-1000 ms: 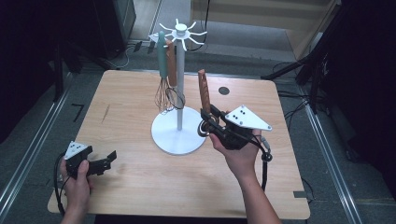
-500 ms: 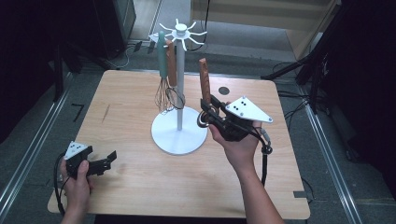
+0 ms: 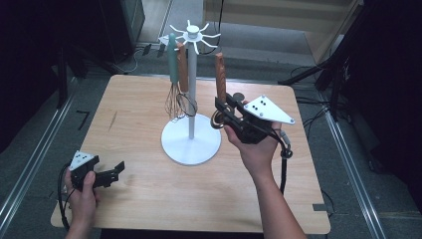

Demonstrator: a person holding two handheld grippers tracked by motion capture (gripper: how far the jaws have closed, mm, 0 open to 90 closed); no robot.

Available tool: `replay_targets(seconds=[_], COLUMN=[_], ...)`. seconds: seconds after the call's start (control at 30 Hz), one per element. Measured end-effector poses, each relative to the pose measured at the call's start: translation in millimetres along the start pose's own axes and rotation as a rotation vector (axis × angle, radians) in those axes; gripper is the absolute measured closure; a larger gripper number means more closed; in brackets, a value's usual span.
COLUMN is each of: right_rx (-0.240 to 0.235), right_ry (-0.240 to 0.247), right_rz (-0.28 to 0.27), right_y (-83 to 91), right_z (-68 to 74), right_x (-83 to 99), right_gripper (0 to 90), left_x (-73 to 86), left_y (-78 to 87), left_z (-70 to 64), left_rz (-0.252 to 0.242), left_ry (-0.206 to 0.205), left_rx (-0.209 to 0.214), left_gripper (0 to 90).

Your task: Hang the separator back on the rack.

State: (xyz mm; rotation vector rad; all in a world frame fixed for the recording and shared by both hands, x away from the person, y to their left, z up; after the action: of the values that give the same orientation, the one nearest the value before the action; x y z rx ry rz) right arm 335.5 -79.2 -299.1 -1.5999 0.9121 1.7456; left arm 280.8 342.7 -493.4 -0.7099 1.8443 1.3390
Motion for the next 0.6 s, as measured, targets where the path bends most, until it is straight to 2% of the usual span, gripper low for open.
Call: replay_targets(seconds=[0.6], right_rx=[-0.001], right_ry=[0.012], right_rz=[-0.022], right_y=[-3.7], right_z=[-0.1], right_x=[-12.1], right_gripper=[71.1], left_x=[0.2], left_y=[0.1], left_z=[-0.2], left_rz=[0.002], left_ry=[-0.003], left_rx=[0.002], left_gripper=[0.0])
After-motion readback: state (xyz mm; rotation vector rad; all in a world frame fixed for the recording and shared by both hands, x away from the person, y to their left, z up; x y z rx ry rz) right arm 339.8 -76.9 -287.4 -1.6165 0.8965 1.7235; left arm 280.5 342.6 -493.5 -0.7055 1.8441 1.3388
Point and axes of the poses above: each handheld gripper's, and its own axes: y roughly backward along the jaws, x roughly out of its underside, z roughly to its left, the point moved 2 cm from there along -y, roughly forward along the jaws, and after that the axes turned 2 degrees about x, right-handed, at the moved point
